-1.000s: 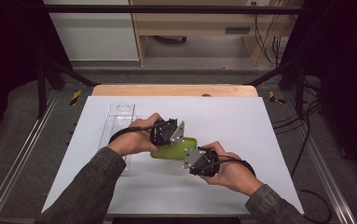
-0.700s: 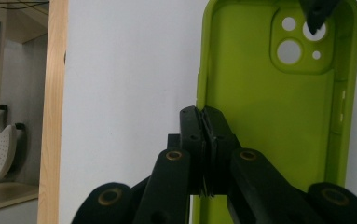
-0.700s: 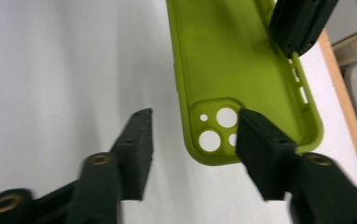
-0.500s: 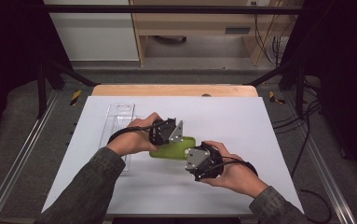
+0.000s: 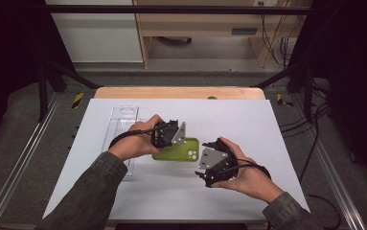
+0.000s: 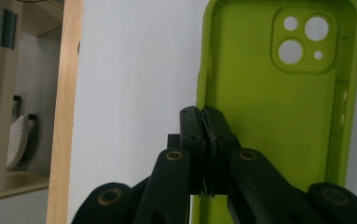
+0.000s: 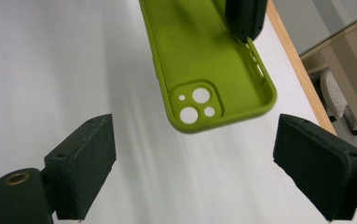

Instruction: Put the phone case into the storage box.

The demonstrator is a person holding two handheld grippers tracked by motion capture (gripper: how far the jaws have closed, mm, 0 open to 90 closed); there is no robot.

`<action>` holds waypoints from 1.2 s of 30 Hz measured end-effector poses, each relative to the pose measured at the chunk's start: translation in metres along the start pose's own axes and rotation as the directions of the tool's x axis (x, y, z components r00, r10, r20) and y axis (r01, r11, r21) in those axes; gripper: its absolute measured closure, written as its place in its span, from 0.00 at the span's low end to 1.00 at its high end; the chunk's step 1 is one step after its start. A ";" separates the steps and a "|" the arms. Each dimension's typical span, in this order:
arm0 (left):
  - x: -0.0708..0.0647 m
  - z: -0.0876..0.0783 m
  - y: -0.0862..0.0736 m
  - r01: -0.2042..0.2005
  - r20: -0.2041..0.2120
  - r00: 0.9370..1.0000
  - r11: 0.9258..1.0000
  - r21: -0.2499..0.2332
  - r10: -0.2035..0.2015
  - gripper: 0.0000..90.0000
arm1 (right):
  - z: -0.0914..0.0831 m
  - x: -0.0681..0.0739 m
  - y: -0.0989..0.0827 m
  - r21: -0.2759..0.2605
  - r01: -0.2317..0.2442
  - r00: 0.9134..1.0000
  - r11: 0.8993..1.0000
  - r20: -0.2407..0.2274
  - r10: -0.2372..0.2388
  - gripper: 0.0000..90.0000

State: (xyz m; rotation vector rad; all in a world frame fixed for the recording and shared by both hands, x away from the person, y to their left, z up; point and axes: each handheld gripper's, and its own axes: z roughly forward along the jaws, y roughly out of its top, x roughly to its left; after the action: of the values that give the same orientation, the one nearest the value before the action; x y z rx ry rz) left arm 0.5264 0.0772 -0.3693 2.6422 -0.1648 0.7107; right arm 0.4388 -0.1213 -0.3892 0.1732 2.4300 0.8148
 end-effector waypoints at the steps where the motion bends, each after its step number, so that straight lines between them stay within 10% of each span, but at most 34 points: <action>1: 0.000 0.000 -0.001 0.004 -0.006 1.000 1.000 0.001 -0.004 0.97 | -0.001 -0.001 -0.002 -0.003 -0.015 1.000 1.000 -0.001 0.015 0.13; 24: 0.006 -0.015 -0.020 0.125 -0.118 0.984 0.991 -0.051 -0.131 0.97 | -0.004 -0.013 -0.061 -0.108 -0.260 0.959 0.959 0.091 0.270 0.09; 36: 0.007 -0.024 -0.029 0.191 -0.168 0.963 0.974 -0.118 -0.209 0.97 | -0.006 -0.018 -0.083 -0.272 -0.388 0.889 0.880 0.139 0.435 0.10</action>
State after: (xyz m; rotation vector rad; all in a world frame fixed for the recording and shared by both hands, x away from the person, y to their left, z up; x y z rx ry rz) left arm 0.5279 0.1133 -0.3569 2.4400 0.1138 0.8418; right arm 0.4551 -0.1967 -0.4253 0.6685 2.1121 1.2069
